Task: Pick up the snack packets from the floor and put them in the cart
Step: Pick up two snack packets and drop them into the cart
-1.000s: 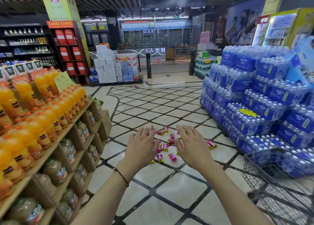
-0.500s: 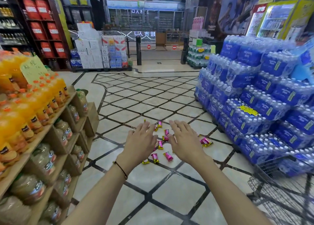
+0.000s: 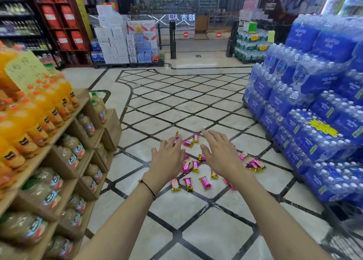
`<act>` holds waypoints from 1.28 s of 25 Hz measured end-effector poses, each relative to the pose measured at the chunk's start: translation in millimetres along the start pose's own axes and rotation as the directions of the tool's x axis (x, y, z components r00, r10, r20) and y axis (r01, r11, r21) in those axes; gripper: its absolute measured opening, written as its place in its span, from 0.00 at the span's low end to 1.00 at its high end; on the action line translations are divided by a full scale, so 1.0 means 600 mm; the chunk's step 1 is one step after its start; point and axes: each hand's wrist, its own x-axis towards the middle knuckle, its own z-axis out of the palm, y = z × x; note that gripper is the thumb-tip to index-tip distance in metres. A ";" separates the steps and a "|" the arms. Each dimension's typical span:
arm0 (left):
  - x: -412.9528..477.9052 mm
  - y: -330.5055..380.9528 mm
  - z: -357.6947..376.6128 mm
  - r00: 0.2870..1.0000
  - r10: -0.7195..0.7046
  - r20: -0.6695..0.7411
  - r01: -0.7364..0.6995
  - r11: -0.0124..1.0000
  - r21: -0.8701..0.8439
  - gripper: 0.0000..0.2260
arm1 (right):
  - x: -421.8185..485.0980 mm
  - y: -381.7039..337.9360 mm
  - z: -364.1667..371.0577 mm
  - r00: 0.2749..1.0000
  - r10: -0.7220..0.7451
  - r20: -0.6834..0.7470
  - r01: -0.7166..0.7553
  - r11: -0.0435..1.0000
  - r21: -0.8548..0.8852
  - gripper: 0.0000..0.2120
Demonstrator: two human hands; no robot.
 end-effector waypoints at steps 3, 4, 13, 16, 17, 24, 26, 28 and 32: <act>0.088 0.002 0.029 0.998 -0.041 0.045 0.040 0.999 0.003 0.19 | 0.086 0.051 0.033 0.998 -0.023 0.055 0.022 1.000 0.014 0.23; 0.123 0.000 0.038 0.997 -0.052 0.048 0.052 0.999 0.007 0.19 | 0.119 0.066 0.044 0.997 -0.032 0.074 0.031 0.999 0.011 0.23; 0.354 -0.076 0.137 0.985 -0.094 0.145 0.098 0.995 -0.019 0.17 | 0.352 0.124 0.164 0.984 0.007 0.179 -0.009 1.000 0.009 0.23; 0.421 -0.123 0.174 0.980 -0.083 0.183 0.091 0.995 -0.037 0.17 | 0.421 0.128 0.212 0.979 0.026 0.202 -0.026 1.000 -0.004 0.23; 0.445 -0.142 0.186 0.977 -0.082 0.198 0.094 0.994 -0.053 0.17 | 0.445 0.127 0.230 0.976 0.041 0.216 -0.040 0.999 -0.009 0.22; 0.594 -0.244 0.258 0.983 -0.028 0.183 0.069 0.974 -0.217 0.15 | 0.596 0.113 0.336 0.966 0.118 0.232 -0.113 0.993 -0.036 0.21; 0.624 -0.263 0.287 0.982 -0.018 0.188 0.069 0.960 -0.270 0.17 | 0.627 0.114 0.370 0.965 0.141 0.219 -0.143 0.990 -0.008 0.21; 0.655 -0.277 0.328 0.974 -0.040 0.224 0.108 0.948 -0.300 0.19 | 0.652 0.123 0.409 0.961 0.154 0.230 -0.159 0.987 0.003 0.21; 0.702 -0.295 0.425 0.943 -0.108 0.316 0.209 0.929 -0.307 0.18 | 0.693 0.157 0.500 0.948 0.161 0.274 -0.166 0.986 -0.007 0.20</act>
